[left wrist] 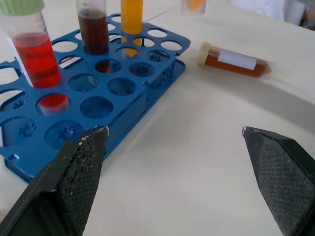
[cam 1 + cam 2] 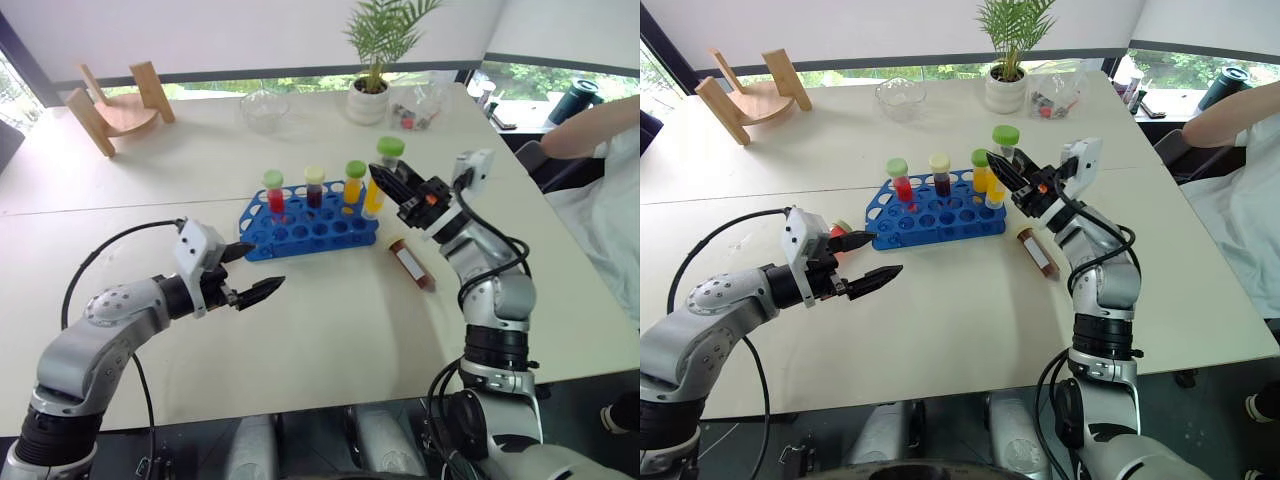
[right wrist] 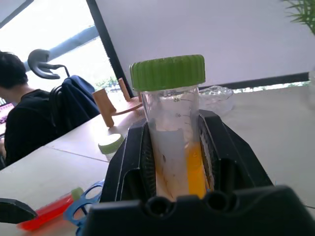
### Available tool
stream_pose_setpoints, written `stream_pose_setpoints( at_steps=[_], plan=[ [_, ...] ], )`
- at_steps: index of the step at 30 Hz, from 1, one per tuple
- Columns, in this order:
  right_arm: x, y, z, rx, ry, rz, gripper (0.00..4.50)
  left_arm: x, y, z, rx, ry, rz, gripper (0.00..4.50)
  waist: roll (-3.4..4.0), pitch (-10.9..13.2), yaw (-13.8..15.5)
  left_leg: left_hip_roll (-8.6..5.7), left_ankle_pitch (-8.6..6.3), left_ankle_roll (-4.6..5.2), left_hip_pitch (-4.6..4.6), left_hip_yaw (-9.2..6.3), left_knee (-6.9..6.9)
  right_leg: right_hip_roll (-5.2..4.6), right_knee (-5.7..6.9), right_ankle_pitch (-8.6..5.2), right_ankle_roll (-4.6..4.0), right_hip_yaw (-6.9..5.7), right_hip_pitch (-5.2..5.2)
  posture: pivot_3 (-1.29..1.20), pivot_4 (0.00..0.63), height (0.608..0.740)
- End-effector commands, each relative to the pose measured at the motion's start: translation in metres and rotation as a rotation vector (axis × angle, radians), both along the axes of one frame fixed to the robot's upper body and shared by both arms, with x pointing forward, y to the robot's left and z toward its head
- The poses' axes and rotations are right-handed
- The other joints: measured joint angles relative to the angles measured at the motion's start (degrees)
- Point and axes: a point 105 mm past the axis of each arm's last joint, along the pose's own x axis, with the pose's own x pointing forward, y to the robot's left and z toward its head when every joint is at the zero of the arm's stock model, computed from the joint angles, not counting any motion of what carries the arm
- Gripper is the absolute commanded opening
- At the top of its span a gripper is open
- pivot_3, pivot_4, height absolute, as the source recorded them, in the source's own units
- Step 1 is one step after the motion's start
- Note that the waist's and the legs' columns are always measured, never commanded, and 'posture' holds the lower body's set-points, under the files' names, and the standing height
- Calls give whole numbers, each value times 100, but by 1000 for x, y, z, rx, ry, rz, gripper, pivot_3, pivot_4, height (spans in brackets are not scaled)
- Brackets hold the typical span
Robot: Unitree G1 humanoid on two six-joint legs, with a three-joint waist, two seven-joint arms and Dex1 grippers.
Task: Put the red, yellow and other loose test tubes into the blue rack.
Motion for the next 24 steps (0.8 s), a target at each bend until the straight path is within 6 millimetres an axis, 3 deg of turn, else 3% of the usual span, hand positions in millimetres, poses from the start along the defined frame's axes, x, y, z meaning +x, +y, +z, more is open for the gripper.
stream_pose_setpoints(
  at_steps=[1,13,24],
  plan=[
    [1,11,0,-5,-71,4,827,-1,2,12,1,-35,-12,4500,0,0,-8,1,0,0,2,-1,-4,2,0,0,-1,0,-1,0,150,740],
    [13,22,-30,-55,-37,11,827,-7,4,14,13,-36,3,4500,0,0,1,2,0,-1,1,-1,-6,0,0,-1,-2,-1,-1,0,150,740],
    [15,8,-39,-89,-28,-32,827,-9,5,14,21,-34,10,4500,0,0,3,2,0,-1,4,-3,-4,0,0,-1,-2,-1,4,0,150,740]
  ],
)
